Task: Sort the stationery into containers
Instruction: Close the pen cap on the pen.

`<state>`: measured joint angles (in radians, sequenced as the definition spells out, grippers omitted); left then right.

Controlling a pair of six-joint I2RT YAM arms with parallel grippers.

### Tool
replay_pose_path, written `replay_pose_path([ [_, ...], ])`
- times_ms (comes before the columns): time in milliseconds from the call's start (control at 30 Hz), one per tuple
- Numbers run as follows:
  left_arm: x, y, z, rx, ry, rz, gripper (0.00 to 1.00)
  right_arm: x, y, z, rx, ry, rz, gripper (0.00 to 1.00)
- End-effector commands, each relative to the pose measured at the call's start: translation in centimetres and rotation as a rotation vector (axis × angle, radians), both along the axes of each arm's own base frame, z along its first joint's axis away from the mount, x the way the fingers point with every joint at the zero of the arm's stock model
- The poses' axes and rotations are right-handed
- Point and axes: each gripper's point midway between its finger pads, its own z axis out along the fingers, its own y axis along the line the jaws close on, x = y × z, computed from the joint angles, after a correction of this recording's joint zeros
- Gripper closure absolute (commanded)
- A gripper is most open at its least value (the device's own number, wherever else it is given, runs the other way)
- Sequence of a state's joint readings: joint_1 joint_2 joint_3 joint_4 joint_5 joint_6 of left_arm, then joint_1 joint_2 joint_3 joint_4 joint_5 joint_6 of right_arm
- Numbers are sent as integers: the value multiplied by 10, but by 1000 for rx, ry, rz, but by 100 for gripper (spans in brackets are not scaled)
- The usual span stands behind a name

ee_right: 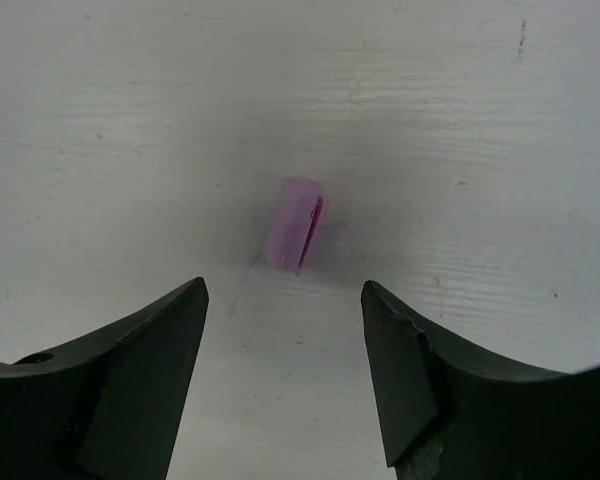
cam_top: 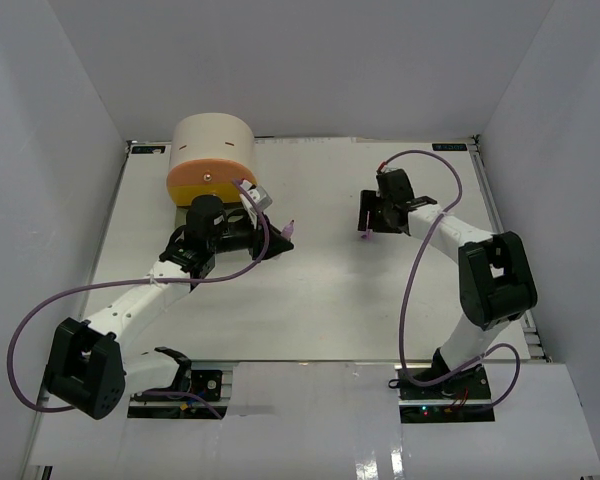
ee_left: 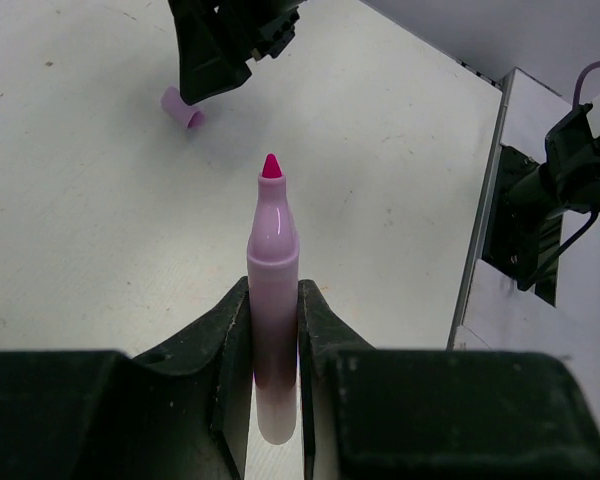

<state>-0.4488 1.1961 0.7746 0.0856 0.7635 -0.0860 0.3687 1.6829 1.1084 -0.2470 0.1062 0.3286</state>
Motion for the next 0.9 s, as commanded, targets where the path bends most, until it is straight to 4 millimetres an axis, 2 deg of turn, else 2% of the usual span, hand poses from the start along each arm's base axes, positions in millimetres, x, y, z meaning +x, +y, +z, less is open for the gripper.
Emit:
replay_pose_path([
  [0,-6,-2,3,-7,-17,-38,100,15,6,9,4,-12,10,31],
  [133,-7,-2,2,-5,-18,-45,100,22,11,0,5,10,19,35],
  [433,-6,-2,1,1,-14,-42,100,30,9,-26,-40,58,1,42],
  [867,-8,-2,2,-2,-25,-58,100,31,8,-44,-43,93,4,54],
])
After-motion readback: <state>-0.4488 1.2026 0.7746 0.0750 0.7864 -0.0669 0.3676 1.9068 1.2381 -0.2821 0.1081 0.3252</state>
